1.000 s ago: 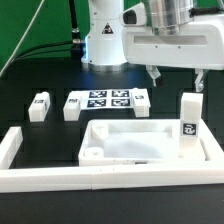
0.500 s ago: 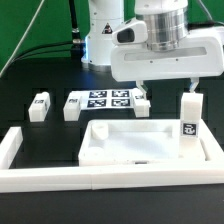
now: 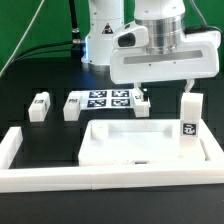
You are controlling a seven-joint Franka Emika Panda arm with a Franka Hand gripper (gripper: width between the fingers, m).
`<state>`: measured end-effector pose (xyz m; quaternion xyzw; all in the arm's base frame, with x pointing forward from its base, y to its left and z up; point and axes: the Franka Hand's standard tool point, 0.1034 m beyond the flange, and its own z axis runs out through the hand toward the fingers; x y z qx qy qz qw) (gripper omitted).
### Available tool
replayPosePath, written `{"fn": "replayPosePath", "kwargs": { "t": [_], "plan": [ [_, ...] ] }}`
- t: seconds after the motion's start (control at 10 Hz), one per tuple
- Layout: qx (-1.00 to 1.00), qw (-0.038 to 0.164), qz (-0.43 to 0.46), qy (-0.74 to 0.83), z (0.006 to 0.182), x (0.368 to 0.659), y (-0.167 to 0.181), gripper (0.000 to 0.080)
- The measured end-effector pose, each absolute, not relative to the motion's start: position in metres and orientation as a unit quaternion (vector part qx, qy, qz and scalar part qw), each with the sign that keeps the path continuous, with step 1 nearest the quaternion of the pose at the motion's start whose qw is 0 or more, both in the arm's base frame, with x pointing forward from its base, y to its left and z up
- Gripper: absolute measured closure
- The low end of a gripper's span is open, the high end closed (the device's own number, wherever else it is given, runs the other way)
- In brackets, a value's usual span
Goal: Assemble desk
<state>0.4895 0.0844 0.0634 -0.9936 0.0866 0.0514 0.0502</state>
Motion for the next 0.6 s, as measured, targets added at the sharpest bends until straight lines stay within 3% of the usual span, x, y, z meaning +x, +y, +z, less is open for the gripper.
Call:
{"fn": "replayPosePath", "kwargs": {
  "t": [0.2, 0.6],
  "plan": [
    [-0.98, 0.045, 0.18, 0.071, 0.056, 0.461, 0.066, 0.0151],
    [-0.941, 0.052, 0.325, 0.078, 0.049, 0.447, 0.061, 0.0151]
  ]
}}
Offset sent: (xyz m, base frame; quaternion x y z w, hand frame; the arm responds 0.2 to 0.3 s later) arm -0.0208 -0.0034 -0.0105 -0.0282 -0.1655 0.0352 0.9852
